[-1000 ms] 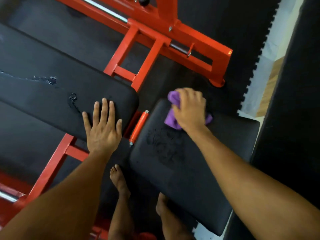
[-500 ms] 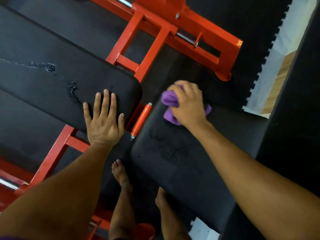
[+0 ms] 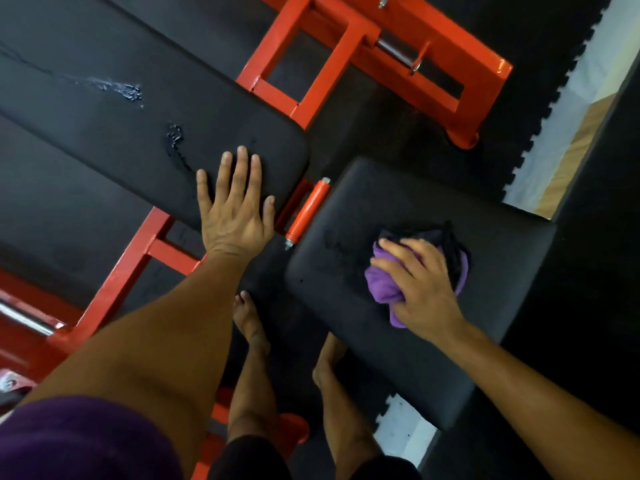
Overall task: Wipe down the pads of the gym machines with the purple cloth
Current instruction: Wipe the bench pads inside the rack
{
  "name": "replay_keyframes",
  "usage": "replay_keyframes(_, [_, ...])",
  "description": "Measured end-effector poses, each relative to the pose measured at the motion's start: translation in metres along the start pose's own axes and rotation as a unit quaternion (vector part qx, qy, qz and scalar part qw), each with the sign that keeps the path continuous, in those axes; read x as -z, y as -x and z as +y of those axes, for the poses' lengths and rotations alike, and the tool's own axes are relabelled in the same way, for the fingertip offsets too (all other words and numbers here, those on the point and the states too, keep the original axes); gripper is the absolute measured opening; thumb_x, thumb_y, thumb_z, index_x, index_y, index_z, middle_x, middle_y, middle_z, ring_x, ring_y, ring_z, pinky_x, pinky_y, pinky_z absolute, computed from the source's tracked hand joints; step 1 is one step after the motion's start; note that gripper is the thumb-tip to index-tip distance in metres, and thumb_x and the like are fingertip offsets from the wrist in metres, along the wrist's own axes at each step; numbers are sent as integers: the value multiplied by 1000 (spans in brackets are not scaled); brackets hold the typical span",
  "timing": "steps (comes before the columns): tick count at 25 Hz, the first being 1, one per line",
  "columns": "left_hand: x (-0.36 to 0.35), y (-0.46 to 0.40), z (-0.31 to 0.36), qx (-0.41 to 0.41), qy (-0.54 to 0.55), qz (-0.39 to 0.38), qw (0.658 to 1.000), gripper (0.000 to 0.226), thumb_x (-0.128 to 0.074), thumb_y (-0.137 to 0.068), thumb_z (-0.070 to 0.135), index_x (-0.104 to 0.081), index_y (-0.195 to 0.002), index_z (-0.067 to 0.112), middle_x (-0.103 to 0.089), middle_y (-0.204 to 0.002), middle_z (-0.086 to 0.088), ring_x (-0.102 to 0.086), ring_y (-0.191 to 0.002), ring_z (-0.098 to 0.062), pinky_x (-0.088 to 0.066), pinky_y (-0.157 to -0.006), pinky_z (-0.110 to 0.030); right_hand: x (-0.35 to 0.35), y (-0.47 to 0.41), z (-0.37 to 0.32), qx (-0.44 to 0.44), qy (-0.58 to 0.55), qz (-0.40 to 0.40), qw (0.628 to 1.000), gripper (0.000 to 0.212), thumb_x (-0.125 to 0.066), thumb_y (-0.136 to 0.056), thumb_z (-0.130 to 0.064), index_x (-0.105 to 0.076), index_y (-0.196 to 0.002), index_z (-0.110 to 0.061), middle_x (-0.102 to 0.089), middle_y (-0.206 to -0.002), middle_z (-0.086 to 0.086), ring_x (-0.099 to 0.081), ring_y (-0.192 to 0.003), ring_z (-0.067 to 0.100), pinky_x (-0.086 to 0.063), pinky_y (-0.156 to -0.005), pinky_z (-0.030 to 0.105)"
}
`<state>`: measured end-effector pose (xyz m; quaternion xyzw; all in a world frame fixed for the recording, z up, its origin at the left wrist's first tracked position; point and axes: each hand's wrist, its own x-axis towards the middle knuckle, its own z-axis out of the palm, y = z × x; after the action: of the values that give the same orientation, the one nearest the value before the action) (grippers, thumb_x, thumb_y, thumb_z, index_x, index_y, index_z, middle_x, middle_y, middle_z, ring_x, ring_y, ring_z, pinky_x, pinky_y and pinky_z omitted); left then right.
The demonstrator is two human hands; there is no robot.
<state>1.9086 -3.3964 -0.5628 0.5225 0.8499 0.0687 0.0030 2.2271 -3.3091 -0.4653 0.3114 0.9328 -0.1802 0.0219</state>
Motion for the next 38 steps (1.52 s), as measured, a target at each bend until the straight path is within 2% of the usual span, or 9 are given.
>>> replay_keyframes(4, [-3,0,-4,-7,-1,3,1000,66,-33,-107,45,-20,-165,16,-16,-172,-7,-12,-160,-27,-6,-126,-60,-22,-101,-62,-51,-16,33,998,55,-61,-64,-17,-66,-119,-16,-61,-132,4,-52,-117,36,-40,-101,52])
replay_keyframes(8, [-2,0,-5,-3,1,1,1000,66,-33,-106,45,-20,-165,17,-16,-172,-6,-13,-159,-26,-7,-126,-61,-40,-36,-94,165,22,-93,982,58,-68,-68,-16,-65,-126,-20,-53,-146,5,-45,-132,33,-29,-116,50])
replay_keyframes(11, [0,1,-3,-3,7,-1,1000,65,-29,-108,45,-19,-165,16,-15,-173,-6,-11,-160,-26,-7,-126,-61,-19,18,-40,274,80,-157,945,65,-70,-69,-22,-61,-134,-23,-44,-156,4,-40,-139,34,-24,-120,52])
replay_keyframes(16, [-2,2,-3,0,7,-3,1000,65,-27,-108,46,-18,-165,16,-14,-173,-6,-11,-160,-26,-8,-126,-61,-18,-60,-27,62,35,-3,997,66,-58,-57,-13,-66,-123,-13,-57,-142,7,-51,-122,38,-38,-105,50])
replay_keyframes(20, [-3,1,-5,3,4,-4,1000,66,-29,-107,46,-20,-165,16,-16,-173,-6,-12,-159,-26,-9,-126,-61,-43,-76,-105,192,-12,-53,980,62,-70,-56,-11,-68,-119,-17,-61,-135,5,-52,-122,34,-38,-105,49])
replay_keyframes(25, [-4,3,-3,2,-5,2,1000,65,-27,-107,45,-19,-165,16,-16,-172,-7,-12,-159,-26,-8,-126,-61,-24,-10,-45,315,33,-143,938,59,-68,-71,-16,-64,-130,-19,-53,-148,4,-44,-135,31,-24,-119,48])
replay_keyframes(31, [-6,4,-5,0,-10,8,1000,64,-30,-108,45,-21,-164,15,-18,-172,-7,-14,-159,-27,-10,-126,-61,-16,-94,-36,125,4,-25,992,64,-60,-57,-19,-66,-121,-15,-60,-136,5,-52,-122,35,-38,-104,48])
replay_keyframes(35, [-8,2,-4,-1,-17,13,1000,65,-32,-106,45,-23,-164,16,-19,-172,-6,-15,-159,-25,-13,-125,-60,-37,-94,-107,296,-30,-144,944,57,-73,-57,-21,-66,-113,-22,-63,-121,0,-54,-111,26,-41,-97,44])
replay_keyframes(38, [-7,0,-3,1,-15,19,1000,64,-35,-106,46,-27,-163,18,-23,-171,-4,-19,-158,-23,-15,-125,-58,-30,-93,-105,280,-102,-157,942,57,-69,-59,-14,-65,-115,-22,-60,-123,-4,-52,-111,23,-42,-96,45])
